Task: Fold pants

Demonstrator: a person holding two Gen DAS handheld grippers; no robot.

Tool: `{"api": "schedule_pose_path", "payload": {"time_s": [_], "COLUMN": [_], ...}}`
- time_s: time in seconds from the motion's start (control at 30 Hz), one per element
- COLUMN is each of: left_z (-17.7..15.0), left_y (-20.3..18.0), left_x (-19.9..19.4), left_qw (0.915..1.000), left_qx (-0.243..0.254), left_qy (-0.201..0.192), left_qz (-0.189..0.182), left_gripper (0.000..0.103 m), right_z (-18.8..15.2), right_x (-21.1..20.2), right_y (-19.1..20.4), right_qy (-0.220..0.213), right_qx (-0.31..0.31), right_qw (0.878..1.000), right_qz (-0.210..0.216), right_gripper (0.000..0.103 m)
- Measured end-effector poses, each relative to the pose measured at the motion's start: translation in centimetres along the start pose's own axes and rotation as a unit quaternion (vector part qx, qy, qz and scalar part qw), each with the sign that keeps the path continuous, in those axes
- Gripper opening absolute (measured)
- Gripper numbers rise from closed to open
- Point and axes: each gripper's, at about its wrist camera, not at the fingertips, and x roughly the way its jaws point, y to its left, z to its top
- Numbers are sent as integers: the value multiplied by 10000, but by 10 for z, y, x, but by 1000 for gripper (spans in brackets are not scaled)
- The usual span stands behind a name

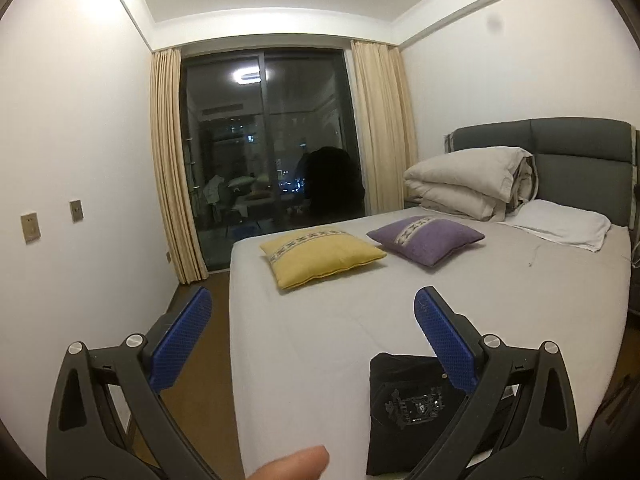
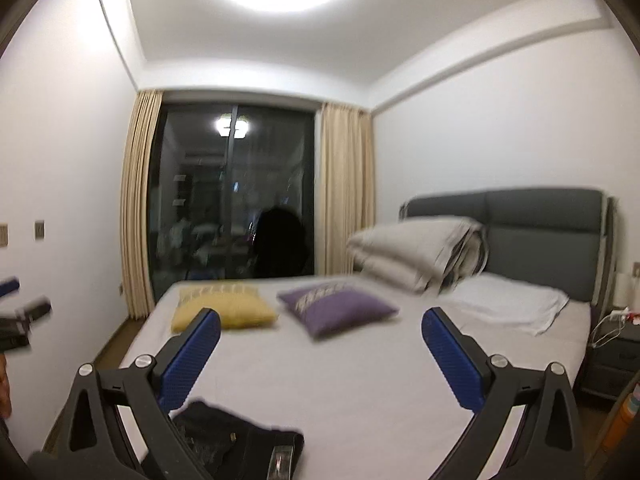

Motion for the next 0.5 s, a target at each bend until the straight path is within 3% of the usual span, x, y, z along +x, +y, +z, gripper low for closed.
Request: {"api": "schedule_pose_path", "payload": {"time_s": [0.1,0.2,0.33,0.4,0.5], "left_z": [4,-2,-22,-37,-58], "left_y": [0,-8,-14,-21,-22], "left_x": [-3,6,27,39,46], "left_qw": [9996,9970,9875,9787,9695], "left_qx": [-148,-167,-352,-419,-472], "left_qy": [243,748,1528,1996,2386], "left_qz": [-65,39,-143,-225,-316], "left_gripper": [103,103,103,103,103], "right_z": [20,26,18,5,-19], "right_x": [-18,-23,-12,-1,14], "right_y": [2,15,22,25,29], "right_qy": [-197,34,759,1200,1908], "right_qx": [51,22,5,-7,61], "right_qw": [9998,9999,9970,9927,9816], "right_qz": [-23,-147,-121,-96,-62], "right_gripper": [103,103,103,103,103]}}
